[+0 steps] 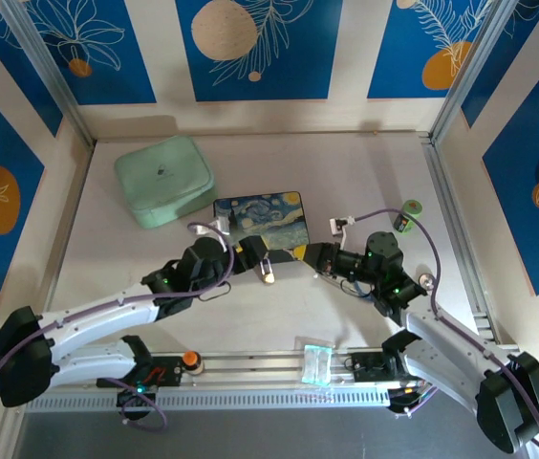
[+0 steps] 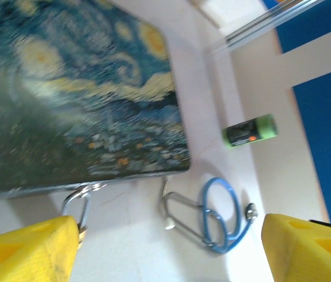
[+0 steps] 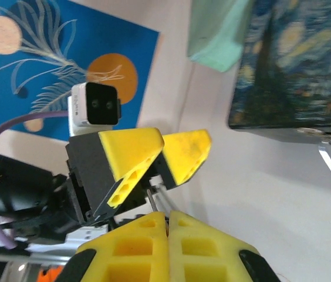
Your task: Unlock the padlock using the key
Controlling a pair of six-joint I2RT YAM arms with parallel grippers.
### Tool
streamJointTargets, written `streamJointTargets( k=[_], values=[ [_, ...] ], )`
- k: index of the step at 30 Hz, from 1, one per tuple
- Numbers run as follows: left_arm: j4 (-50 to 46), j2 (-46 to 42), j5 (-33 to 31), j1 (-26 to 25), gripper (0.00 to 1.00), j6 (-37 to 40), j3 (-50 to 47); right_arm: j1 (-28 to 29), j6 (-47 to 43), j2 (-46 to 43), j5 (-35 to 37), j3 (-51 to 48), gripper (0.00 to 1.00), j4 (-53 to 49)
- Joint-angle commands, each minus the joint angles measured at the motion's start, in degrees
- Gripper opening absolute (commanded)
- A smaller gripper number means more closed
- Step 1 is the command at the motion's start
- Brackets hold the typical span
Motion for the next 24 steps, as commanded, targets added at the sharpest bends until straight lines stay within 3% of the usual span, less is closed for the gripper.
streamJointTargets(
  k=[1,4,6,12,18,24],
  values=[
    [-2.8,3.2,-0.5,-0.6,0.76,-0.1,-0.8,0.8,-5.5,-1.1,6.5,1.2,0.0,-13.1],
    [-5.9,8.9,3.8,-1.4,0.74,9.5,3.0,1.5,-6.8,-1.1,8.2,1.2,0.0,-15.6],
    [-6.6,11.3,5.3,-1.5,0.75,11.5,3.7,1.9,-7.3,-1.1,8.9,0.9,0.0,-15.7],
    [-5.8,16.3,2.9,-1.5,0.75,13.0,3.5,2.3,-7.3,-1.2,10.5,0.3,0.0,-15.7],
    [2.3,23.9,4.2,-1.8,0.71,15.7,3.9,2.3,-7.5,-1.0,11.0,-0.2,0.0,-16.2],
    [6.4,28.5,3.4,-1.8,0.56,15.4,3.9,2.3,-6.9,-1.0,11.8,-1.6,0.0,-15.6]
  ],
)
